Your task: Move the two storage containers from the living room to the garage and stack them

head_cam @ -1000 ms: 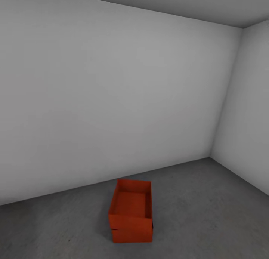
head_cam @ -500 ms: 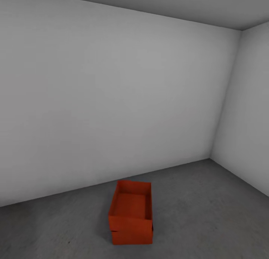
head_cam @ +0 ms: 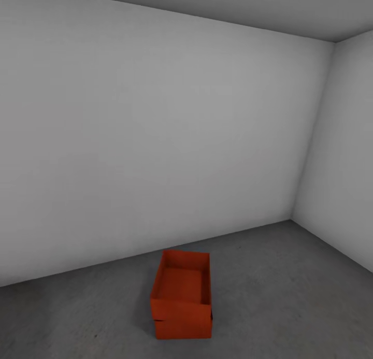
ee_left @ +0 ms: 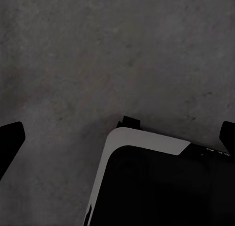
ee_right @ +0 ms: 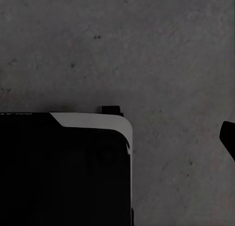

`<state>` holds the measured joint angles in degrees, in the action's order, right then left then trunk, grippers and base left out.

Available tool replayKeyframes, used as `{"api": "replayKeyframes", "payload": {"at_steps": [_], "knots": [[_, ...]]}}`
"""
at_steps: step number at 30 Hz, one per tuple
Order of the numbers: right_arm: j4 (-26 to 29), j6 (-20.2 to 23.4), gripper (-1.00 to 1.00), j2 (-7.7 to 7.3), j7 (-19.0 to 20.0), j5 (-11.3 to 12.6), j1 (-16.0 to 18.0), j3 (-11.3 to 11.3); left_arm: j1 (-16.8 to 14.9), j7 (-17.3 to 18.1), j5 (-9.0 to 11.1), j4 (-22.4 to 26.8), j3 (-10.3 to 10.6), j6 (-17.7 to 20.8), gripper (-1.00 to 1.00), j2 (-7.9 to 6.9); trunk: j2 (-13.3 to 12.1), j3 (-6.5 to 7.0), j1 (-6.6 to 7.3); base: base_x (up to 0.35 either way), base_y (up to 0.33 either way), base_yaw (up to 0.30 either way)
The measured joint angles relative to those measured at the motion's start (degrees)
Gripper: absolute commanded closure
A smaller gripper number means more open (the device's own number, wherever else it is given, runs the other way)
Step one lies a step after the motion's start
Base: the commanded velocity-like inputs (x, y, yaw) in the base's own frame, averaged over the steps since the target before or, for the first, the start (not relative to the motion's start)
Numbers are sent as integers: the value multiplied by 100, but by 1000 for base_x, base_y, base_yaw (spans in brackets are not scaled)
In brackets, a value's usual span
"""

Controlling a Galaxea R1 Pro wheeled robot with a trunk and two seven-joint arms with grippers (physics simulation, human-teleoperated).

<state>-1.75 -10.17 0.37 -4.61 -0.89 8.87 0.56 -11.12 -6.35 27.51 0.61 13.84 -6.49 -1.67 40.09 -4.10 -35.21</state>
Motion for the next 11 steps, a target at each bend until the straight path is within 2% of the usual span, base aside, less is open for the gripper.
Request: {"api": "replayKeyframes", "payload": {"at_steps": [11], "knots": [[0,-7,-100,-7,-4,6,0,0,0,1,-5,0,0,0,-100,0,0,0,0,0,0,0]]}}
